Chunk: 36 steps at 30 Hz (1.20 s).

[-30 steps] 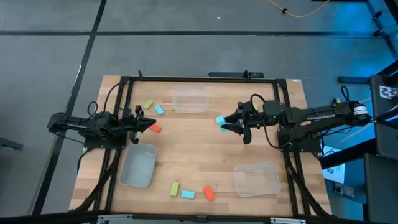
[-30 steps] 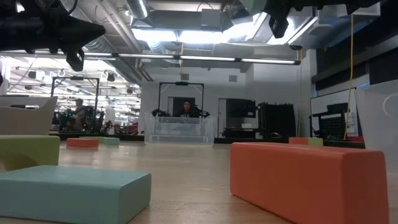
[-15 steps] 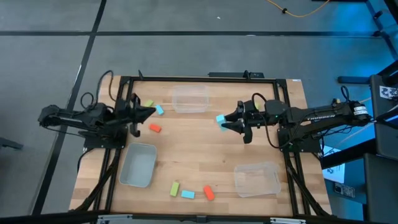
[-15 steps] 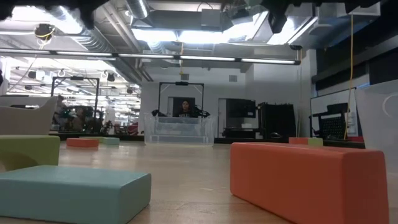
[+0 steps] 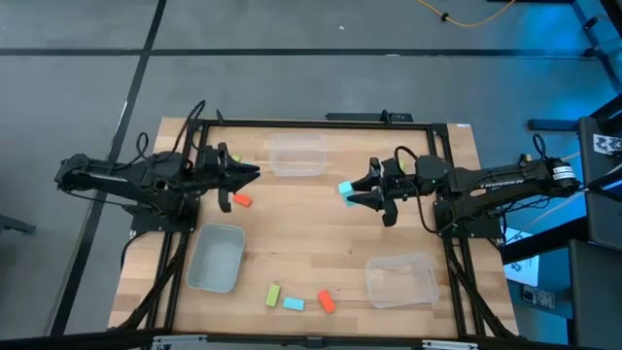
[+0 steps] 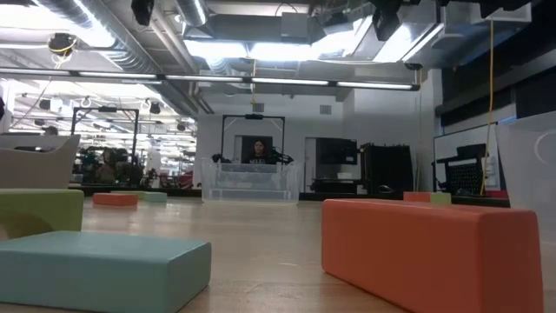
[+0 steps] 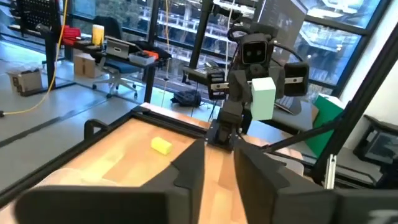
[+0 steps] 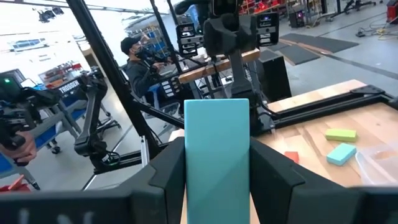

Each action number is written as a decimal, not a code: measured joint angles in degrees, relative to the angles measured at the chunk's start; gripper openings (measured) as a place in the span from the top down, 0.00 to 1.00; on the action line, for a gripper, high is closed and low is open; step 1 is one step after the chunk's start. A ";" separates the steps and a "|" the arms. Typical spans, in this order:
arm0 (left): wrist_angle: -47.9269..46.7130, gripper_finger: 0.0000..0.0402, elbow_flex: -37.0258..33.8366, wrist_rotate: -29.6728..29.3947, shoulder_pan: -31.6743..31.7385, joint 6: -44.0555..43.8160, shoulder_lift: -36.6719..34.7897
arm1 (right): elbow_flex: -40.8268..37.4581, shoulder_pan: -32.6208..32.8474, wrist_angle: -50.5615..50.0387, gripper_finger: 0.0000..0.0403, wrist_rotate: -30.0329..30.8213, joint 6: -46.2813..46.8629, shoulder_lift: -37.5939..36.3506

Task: Sort & place blocks by color
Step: Put the top right light blue half pillar block into the bottom right transparent bin

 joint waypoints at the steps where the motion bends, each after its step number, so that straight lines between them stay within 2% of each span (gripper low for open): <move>1: 0.01 0.75 0.19 0.72 0.00 0.01 0.08 | 0.00 0.02 0.22 0.66 0.00 0.00 0.00; 9: 0.08 0.61 0.26 1.36 -0.02 0.28 0.67 | 0.00 0.02 0.52 0.66 0.02 -0.16 0.00; 18: 0.21 0.60 0.26 1.19 -0.02 1.76 0.71 | 0.00 0.02 0.35 0.66 0.02 0.04 0.00; 21: 0.20 0.59 0.26 1.17 -0.02 1.50 0.71 | 0.58 0.02 -1.10 0.66 -0.40 2.97 0.00; 25: 0.19 0.59 0.26 1.14 -0.02 1.52 0.71 | 7.14 0.88 -14.64 0.66 -4.42 6.19 0.02; 29: 0.19 0.59 0.26 0.34 -0.02 1.52 0.71 | 16.18 4.68 -38.53 0.66 -6.18 8.55 0.15; 32: 0.21 0.59 0.26 -0.41 0.00 1.52 0.71 | 20.89 8.64 -53.37 0.66 -8.30 13.77 0.75; 36: 0.21 0.59 0.26 -0.41 0.00 1.52 0.71 | 21.70 15.82 -61.60 0.66 -12.33 24.56 1.66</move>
